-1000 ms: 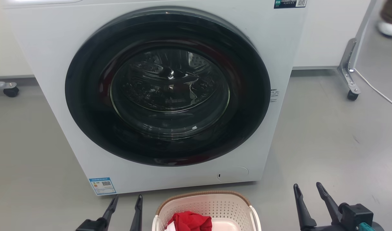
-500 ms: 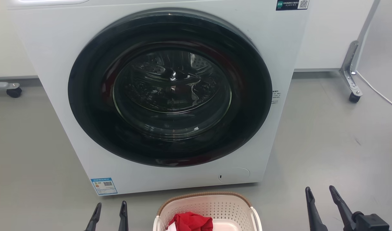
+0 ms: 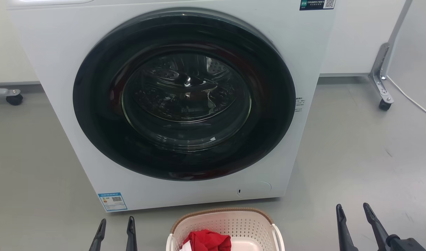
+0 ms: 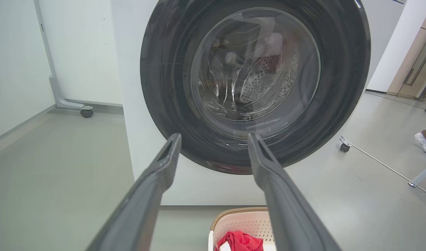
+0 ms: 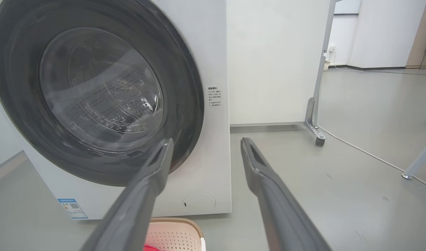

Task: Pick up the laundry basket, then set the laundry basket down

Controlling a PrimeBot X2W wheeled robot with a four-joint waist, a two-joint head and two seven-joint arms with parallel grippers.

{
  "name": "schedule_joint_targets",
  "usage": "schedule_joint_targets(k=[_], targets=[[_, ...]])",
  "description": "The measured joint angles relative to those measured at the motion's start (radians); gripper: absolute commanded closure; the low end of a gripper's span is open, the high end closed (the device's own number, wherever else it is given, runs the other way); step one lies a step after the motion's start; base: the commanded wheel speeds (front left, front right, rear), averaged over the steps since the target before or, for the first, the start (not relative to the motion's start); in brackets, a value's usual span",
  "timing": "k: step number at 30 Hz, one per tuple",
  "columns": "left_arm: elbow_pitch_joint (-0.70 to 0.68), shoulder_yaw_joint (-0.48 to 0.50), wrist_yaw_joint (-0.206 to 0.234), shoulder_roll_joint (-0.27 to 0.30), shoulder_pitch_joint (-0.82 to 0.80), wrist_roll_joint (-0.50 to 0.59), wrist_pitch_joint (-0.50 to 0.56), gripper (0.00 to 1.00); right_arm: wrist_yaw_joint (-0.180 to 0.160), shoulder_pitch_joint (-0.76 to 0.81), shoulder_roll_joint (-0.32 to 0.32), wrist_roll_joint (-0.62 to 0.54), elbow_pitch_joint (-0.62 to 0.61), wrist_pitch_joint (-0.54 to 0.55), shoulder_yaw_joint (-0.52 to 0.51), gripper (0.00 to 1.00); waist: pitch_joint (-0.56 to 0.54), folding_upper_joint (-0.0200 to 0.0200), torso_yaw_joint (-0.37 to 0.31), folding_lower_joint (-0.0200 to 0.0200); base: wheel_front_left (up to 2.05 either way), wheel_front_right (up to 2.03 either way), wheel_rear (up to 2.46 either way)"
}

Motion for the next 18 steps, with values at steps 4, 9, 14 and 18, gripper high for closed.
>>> schedule_joint_targets(k=[4, 9, 14, 18], targets=[[-0.009, 0.0, 0.0, -0.009, 0.001, 0.007, 0.011, 0.0, 0.0, 0.002, 0.008, -0.015, -0.01, 0.0, -0.003, 0.0, 0.001, 0.0, 0.0, 0.0, 0.0, 0.0, 0.0], [-0.016, -0.001, 0.0, -0.013, 0.002, 0.017, 0.028, 0.0, 0.0, 0.007, 0.012, -0.025, -0.011, 0.0, -0.006, 0.0, 0.001, 0.0, 0.002, 0.0, 0.0, 0.0, 0.0], [-0.026, 0.0, 0.0, -0.016, 0.002, 0.025, 0.044, 0.0, 0.0, 0.015, 0.013, -0.028, -0.012, 0.0, -0.011, 0.0, 0.001, 0.0001, 0.003, 0.0, 0.0, 0.0, 0.0], [-0.031, 0.001, 0.0, -0.019, 0.003, 0.026, 0.054, 1.0, 0.0, 0.016, 0.015, -0.03, -0.013, 0.0, -0.014, 1.0, 0.0, 0.0, 0.005, 0.0, 0.0, 0.0, 0.0]])
